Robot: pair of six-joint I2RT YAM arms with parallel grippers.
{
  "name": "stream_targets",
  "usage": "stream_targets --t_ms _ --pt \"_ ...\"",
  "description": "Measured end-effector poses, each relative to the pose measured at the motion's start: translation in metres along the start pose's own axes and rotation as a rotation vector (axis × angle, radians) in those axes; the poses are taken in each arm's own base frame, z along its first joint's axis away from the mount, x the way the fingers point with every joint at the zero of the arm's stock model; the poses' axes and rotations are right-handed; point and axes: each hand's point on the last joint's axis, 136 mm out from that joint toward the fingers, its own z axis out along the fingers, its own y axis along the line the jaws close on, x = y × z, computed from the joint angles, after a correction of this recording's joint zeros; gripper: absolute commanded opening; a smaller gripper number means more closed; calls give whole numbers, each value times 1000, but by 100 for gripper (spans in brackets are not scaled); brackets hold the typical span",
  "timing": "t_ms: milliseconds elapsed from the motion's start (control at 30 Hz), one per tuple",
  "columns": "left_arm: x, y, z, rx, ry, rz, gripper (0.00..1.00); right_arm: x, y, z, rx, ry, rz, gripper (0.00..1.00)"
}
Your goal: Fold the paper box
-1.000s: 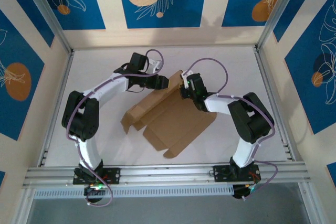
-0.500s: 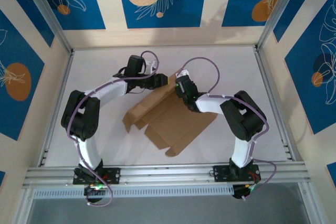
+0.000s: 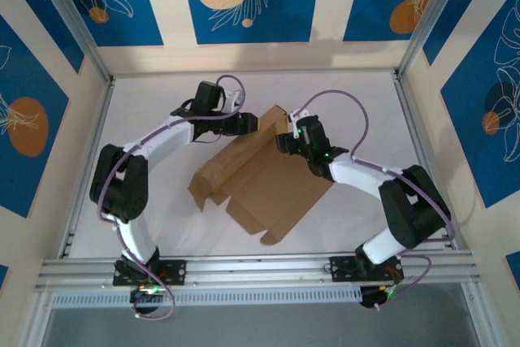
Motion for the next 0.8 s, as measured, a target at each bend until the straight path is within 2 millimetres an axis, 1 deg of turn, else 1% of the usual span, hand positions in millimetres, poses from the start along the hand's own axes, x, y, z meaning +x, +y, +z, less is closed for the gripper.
stream_targets --t_ms 100,200,233,300,333,367,400,433,467,533,567,600,667,700,733,800 --pt "-4 -3 -9 -23 -13 28 61 4 1 -14 -24 0 -6 76" --pt "-9 -11 -29 -61 -45 69 61 7 2 -34 -39 4 -20 69" --pt "-12 -15 -37 -74 -63 85 61 3 2 -43 -38 -6 -25 67" --pt "-18 -23 -58 -108 -108 113 59 -11 -2 -63 -18 -39 -12 64" --pt "-22 -29 -69 -122 -134 123 57 -23 -5 -75 -7 -55 20 62" --pt "-25 -35 -82 -132 -164 134 56 -37 -8 -86 -4 -70 58 55" --pt "-28 -42 -94 -137 -193 139 55 -52 -13 -95 -4 -88 100 45" --pt "-30 -50 -106 -138 -221 139 55 -70 -20 -104 -5 -118 137 30" --pt "-30 -57 -120 -137 -254 138 54 -88 -32 -114 -2 -160 190 0" --pt "-25 -67 -141 -132 -300 121 54 -107 -53 -125 -6 -218 297 0" --pt "-20 -71 -152 -131 -322 108 54 -109 -63 -128 -24 -226 359 0" --pt "-14 -72 -159 -132 -337 92 54 -109 -69 -127 -47 -220 402 0" --pt "3 -70 -171 -139 -353 47 54 -107 -77 -118 -89 -179 466 0" --pt "10 -68 -175 -143 -354 28 53 -106 -74 -112 -112 -155 471 0" --pt "20 -66 -178 -149 -351 2 53 -105 -64 -105 -147 -121 464 0" --pt "36 -62 -183 -156 -347 -47 52 -107 -36 -93 -232 -46 427 0"
